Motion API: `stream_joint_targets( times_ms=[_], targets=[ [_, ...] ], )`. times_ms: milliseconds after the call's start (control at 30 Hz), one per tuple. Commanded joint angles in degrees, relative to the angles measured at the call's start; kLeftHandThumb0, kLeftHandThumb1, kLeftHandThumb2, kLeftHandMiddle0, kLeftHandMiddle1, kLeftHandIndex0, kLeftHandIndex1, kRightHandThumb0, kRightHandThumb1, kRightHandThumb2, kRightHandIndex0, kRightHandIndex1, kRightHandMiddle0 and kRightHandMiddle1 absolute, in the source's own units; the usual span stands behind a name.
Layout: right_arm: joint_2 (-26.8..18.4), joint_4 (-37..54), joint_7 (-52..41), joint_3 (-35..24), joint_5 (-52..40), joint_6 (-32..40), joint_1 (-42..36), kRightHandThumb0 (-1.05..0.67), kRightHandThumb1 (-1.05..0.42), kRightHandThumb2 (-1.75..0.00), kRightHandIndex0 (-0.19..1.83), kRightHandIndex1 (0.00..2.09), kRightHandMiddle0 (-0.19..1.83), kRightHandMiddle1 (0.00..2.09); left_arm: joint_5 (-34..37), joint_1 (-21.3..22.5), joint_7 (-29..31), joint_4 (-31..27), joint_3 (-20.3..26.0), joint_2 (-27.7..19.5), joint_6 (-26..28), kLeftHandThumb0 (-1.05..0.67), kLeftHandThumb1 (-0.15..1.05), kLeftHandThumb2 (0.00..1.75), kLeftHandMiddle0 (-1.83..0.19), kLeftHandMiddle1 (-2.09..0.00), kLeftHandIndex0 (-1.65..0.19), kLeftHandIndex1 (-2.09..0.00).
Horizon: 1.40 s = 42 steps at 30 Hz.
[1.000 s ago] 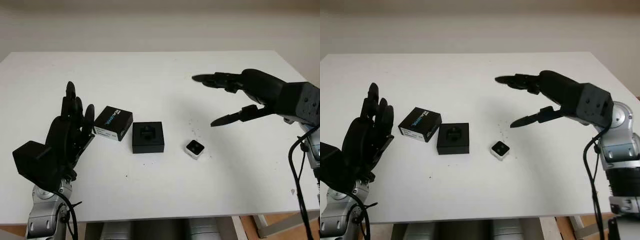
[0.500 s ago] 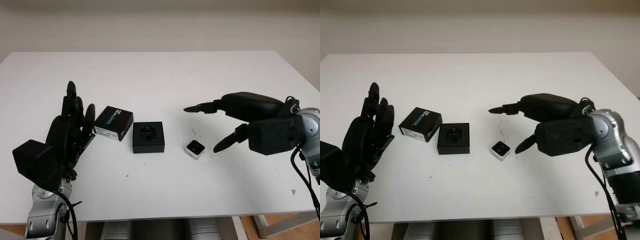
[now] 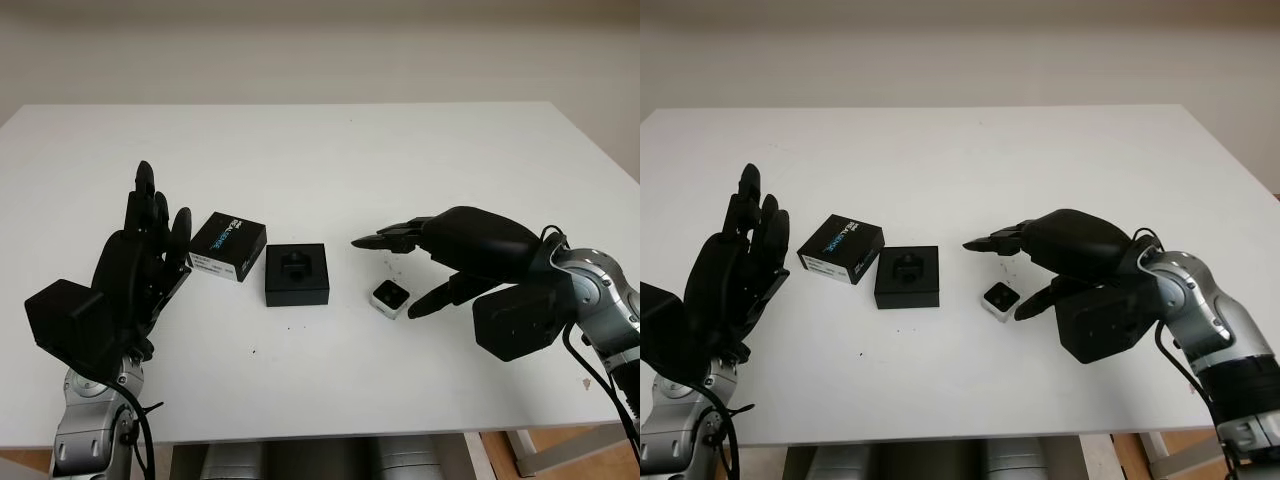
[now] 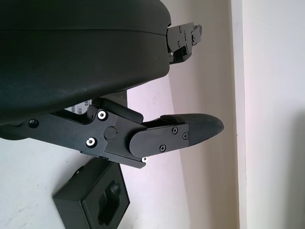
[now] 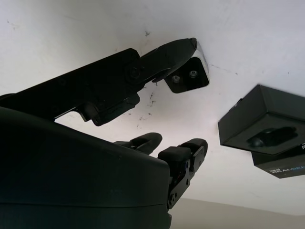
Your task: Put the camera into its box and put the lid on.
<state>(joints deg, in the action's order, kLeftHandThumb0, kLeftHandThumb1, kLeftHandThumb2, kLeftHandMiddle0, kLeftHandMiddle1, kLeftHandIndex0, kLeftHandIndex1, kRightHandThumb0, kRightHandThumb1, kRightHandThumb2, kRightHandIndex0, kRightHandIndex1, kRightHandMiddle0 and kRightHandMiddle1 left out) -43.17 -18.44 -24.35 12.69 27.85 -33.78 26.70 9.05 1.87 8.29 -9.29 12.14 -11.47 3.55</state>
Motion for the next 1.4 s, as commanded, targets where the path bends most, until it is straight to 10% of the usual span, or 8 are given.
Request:
stream_joint_targets(
  times_ms=[0,233,733,1367],
  targets=[
    [0.18,-1.18,1.33,0.01,0.43,-1.34,1.26,-0.52,-0.86,-0.06,0.49,0.21,0.47,0.17,-0.04,1.14,-0.12,-0.26,0.08,-0.49,0.07,-0.62,1.05,0.55,0.19,0.00,0.19,0.00],
    [-0.70,-3.07,2.20,0.38,2.01,-3.08,1.81,-0.50,-0.85,-0.05,0.20,0.85,0.27,0.60,-0.48,1.12,-0.90,-0.89,-0.07,-0.50,1.07,-0.63,1.05,0.53,0.19,0.00,0.19,0.00],
    [0.07,-6.91,6.84,1.48,6.44,-4.85,2.84,-0.52,-0.85,-0.05,0.14,0.94,0.23,0.71,-0.07,0.89,-0.02,-0.01,0.17,-0.50,-0.56,-0.62,1.05,0.55,0.19,0.00,0.19,0.00],
    [0.64,-12.73,20.30,4.96,14.09,-7.00,4.21,-0.55,-0.88,-0.05,0.15,0.28,0.29,0.62,-0.23,0.48,-0.47,-0.72,0.20,-0.56,0.34,-0.62,1.05,0.54,0.19,0.00,0.19,0.00]
  ],
)
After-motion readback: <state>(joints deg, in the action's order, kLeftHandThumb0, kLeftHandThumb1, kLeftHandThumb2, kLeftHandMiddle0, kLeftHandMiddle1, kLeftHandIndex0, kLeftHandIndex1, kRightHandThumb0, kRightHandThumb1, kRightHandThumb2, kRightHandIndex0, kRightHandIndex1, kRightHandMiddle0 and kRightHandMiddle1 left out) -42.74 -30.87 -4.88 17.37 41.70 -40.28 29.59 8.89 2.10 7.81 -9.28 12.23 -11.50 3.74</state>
